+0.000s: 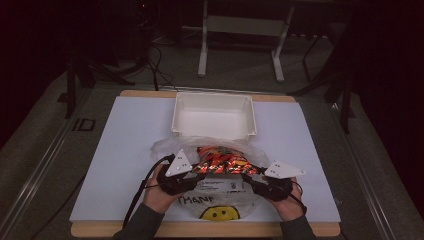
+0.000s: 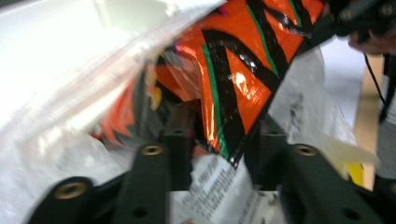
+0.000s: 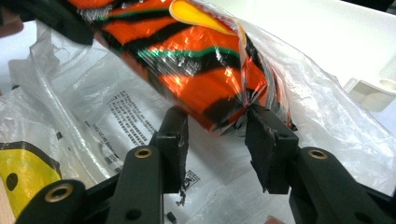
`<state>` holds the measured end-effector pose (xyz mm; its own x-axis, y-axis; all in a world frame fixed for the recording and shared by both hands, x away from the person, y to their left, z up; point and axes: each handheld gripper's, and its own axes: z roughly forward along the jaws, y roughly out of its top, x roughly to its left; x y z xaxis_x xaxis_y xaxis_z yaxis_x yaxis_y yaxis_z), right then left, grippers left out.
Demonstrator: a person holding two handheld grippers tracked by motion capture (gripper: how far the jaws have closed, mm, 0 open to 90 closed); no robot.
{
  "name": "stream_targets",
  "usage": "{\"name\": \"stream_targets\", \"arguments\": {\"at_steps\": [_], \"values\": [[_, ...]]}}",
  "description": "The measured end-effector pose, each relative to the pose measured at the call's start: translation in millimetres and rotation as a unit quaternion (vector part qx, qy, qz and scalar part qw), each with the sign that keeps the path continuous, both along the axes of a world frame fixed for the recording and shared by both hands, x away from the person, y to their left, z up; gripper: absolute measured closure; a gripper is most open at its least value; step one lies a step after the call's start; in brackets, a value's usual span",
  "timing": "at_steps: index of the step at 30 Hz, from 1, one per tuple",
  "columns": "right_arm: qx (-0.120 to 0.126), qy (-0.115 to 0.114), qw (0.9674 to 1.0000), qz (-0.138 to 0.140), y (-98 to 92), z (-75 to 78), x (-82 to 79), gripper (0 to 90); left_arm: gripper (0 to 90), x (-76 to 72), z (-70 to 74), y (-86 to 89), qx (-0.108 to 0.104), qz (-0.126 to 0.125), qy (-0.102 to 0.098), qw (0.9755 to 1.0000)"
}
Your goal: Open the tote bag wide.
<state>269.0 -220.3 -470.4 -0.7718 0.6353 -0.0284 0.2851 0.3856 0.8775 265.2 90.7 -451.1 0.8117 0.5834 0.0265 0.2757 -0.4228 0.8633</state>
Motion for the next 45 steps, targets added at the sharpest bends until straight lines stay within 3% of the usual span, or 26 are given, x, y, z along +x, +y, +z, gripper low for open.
{"name": "stream_targets", "arguments": {"at_steps": [5, 8, 17, 23, 27, 29, 32, 36, 40, 45], "values": [[-0.003, 0.003, 1.0, -0.005, -0.7, -2.5, 3.1, 58.1, 83.3, 3.7, 7.2, -2.1, 0.0, -0.009, -0.008, 0.9999], [-0.009, 0.008, 0.9999, -0.008, -0.1, -6.0, 5.8, 56.8, 87.6, 3.6, 11.5, -1.6, -0.011, -0.019, -0.012, 0.9997], [-0.027, 0.017, 0.9995, -0.005, 4.6, -16.3, 8.8, 54.9, 88.4, 7.6, 21.6, 7.4, -0.053, -0.041, -0.004, 0.9977], [-0.019, 0.013, 0.9997, 0.003, 4.1, -11.5, 7.6, 49.3, 88.5, 10.9, 24.3, 15.2, -0.094, -0.061, 0.024, 0.9934], [-0.009, 0.006, 0.9998, 0.018, 5.4, -7.2, 5.8, 46.7, 87.4, 15.4, 23.1, 18.5, -0.099, -0.052, 0.035, 0.9931], [-0.009, 0.001, 0.9999, 0.014, 6.7, -5.8, 6.9, 48.3, 81.1, 17.8, 22.3, 20.7, -0.105, -0.039, 0.034, 0.9931], [-0.002, 0.005, 1.0, 0.003, 8.1, -4.5, 9.8, 50.6, 66.5, 19.7, 20.7, 22.2, -0.094, -0.021, 0.023, 0.9951], [-0.001, 0.003, 1.0, 0.003, 11.1, -3.5, 11.3, 51.0, 51.5, 20.9, 15.3, 18.6, -0.06, -0.007, 0.002, 0.9982], [0.0, 0.003, 1.0, 0.0, 12.2, -2.6, 12.5, 51.0, 42.6, 22.9, 7.1, 11.1, -0.03, -0.005, -0.019, 0.9993], [0.002, 0.005, 1.0, -0.003, 12.6, -2.5, 14.1, 51.0, 39.0, 27.1, -1.2, -2.9, 0.005, -0.003, -0.042, 0.9991]]}}
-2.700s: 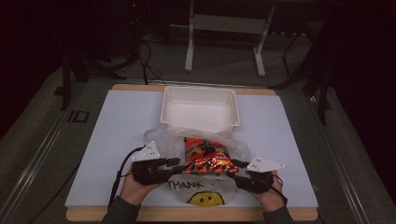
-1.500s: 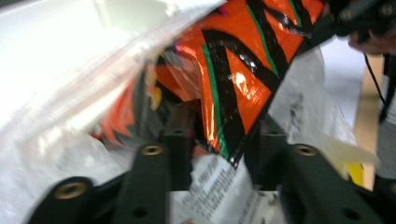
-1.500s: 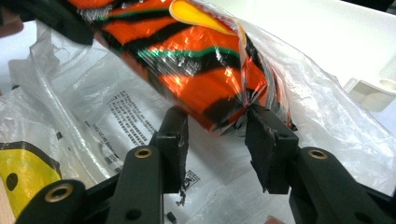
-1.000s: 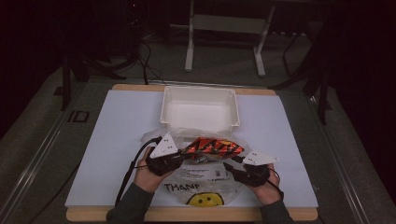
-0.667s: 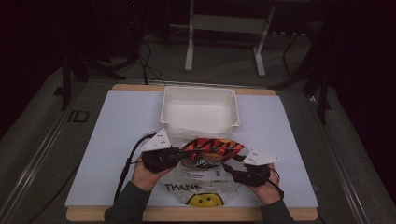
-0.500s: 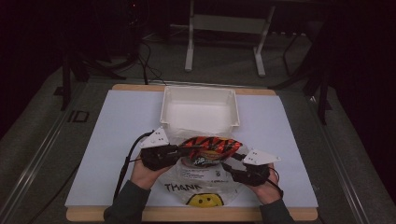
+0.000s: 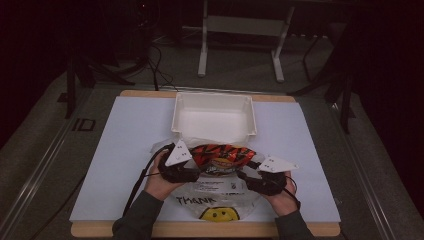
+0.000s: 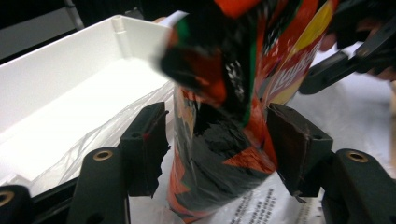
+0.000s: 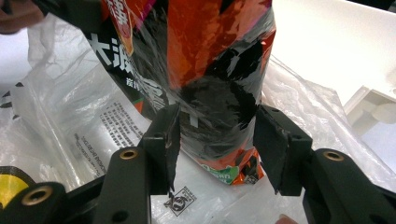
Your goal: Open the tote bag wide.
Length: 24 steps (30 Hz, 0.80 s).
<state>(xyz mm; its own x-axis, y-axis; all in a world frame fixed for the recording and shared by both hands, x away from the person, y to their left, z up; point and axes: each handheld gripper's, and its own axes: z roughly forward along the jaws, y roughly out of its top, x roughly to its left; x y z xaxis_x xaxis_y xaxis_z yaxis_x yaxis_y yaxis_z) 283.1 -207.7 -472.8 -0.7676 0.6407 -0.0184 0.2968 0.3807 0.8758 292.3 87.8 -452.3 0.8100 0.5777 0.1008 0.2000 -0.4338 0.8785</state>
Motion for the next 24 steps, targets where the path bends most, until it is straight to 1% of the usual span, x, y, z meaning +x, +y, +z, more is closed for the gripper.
{"name": "stream_targets", "arguments": {"at_steps": [2, 4, 6, 9, 12, 17, 21, 24], "values": [[0.0, 0.001, 1.0, -0.002, -0.1, -0.2, 0.9, 51.1, 39.2, 2.4, -3.0, -4.6, 0.003, 0.002, -0.004, 1.0], [-0.001, 0.003, 1.0, -0.004, -0.2, -0.7, 1.9, 51.2, 43.7, 5.2, -5.0, -7.2, 0.001, 0.0, 0.0, 1.0], [-0.001, 0.004, 1.0, -0.006, -0.4, -1.3, 3.1, 51.3, 47.8, 7.9, -5.9, -7.6, -0.006, 0.007, 0.004, 1.0], [-0.002, 0.008, 1.0, -0.004, -0.5, -2.4, 3.8, 51.5, 53.2, 12.4, -6.5, -5.6, -0.019, 0.016, 0.015, 0.9996], [-0.004, 0.01, 0.9999, -0.004, -0.7, -3.7, 3.8, 51.4, 61.0, 15.3, -6.3, -4.1, -0.027, 0.028, 0.021, 0.999], [-0.009, 0.015, 0.9998, -0.003, -1.4, -7.1, 3.2, 51.4, 71.9, 18.9, -5.5, -1.2, -0.037, 0.025, 0.036, 0.9984], [-0.02, 0.015, 0.9997, -0.005, -2.6, -11.8, 2.7, 51.4, 75.9, 18.2, -4.9, -1.0, -0.044, 0.02, 0.042, 0.998], [-0.02, 0.02, 0.9996, -0.008, -4.7, -15.4, 1.5, 51.3, 77.5, 17.9, -4.1, -0.3, -0.049, 0.016, 0.047, 0.9976]]}}
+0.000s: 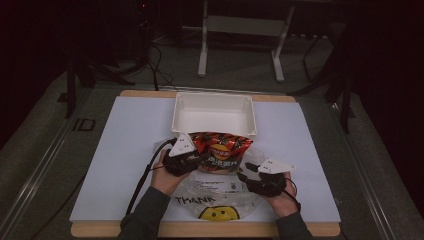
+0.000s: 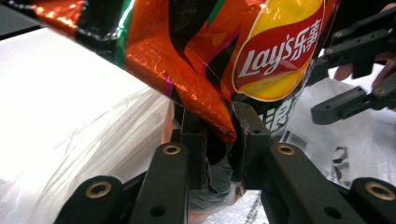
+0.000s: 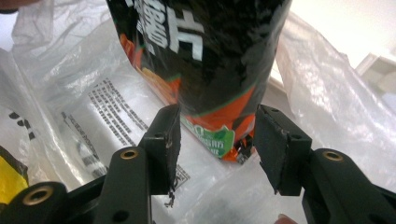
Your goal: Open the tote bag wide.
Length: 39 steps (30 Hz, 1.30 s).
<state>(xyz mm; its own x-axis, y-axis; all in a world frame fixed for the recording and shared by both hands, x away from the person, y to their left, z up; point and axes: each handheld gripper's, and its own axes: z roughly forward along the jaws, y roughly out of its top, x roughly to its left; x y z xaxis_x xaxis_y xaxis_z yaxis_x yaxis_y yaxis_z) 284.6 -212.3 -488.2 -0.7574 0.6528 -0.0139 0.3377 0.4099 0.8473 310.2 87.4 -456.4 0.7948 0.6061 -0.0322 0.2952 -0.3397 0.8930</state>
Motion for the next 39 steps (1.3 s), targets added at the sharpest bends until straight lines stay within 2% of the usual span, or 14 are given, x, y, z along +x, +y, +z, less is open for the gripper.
{"name": "stream_targets", "arguments": {"at_steps": [8, 21, 33, 39], "values": [[0.004, 0.005, 0.9999, -0.01, -8.6, -7.4, -3.2, 51.0, 79.5, -0.9, 3.3, 2.0, -0.024, -0.007, 0.015, 0.9996], [0.003, 0.013, 0.9998, -0.014, -13.1, -16.9, -5.0, 50.6, 81.4, -2.9, 10.4, 5.2, -0.049, -0.01, 0.027, 0.9984], [-0.028, 0.016, 0.9993, -0.017, -8.0, -27.8, -4.4, 50.4, 82.6, -5.8, 17.3, 11.3, -0.081, -0.007, 0.039, 0.9959], [-0.027, 0.023, 0.9991, -0.025, -8.7, -35.0, -2.4, 50.4, 83.2, -8.8, 23.0, 13.3, -0.094, -0.008, 0.04, 0.9947]]}}
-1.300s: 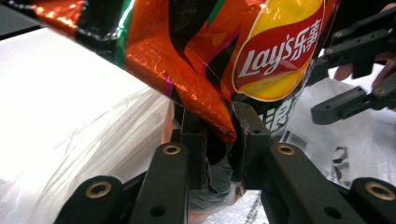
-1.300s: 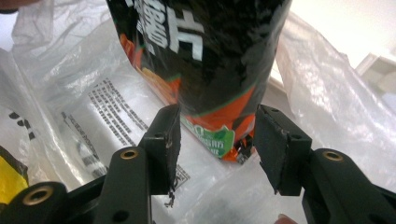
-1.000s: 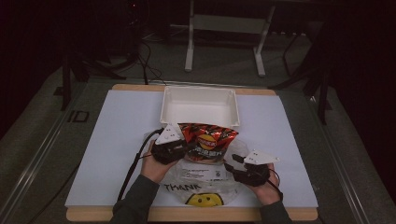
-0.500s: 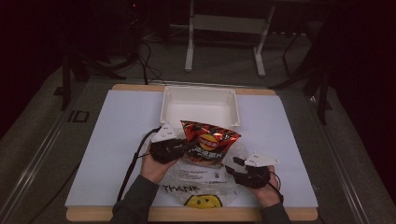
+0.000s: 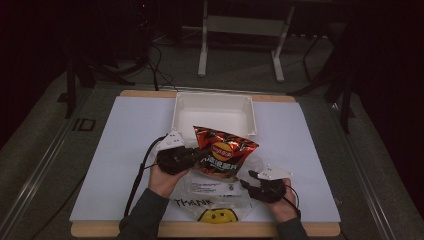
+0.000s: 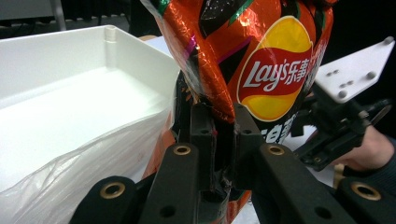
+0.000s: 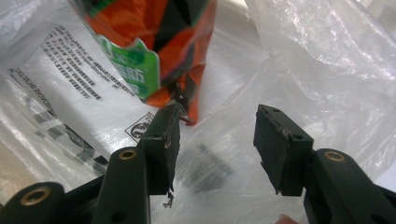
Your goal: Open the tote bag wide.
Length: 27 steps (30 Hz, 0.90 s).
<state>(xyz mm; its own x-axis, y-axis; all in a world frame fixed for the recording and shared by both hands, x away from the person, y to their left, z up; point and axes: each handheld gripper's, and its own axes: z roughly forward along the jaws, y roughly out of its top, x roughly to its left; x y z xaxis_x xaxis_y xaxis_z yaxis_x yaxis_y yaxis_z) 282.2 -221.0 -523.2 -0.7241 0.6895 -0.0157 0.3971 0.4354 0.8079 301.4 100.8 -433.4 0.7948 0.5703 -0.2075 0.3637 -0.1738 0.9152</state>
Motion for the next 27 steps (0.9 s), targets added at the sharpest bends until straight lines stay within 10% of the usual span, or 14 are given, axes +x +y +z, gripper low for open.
{"name": "stream_targets", "arguments": {"at_steps": [27], "values": [[0.024, -0.004, 0.9996, -0.018, -16.2, 5.1, -2.4, 48.6, 85.4, -7.5, 19.2, -5.5, -0.043, -0.018, -0.005, 0.9989]]}}
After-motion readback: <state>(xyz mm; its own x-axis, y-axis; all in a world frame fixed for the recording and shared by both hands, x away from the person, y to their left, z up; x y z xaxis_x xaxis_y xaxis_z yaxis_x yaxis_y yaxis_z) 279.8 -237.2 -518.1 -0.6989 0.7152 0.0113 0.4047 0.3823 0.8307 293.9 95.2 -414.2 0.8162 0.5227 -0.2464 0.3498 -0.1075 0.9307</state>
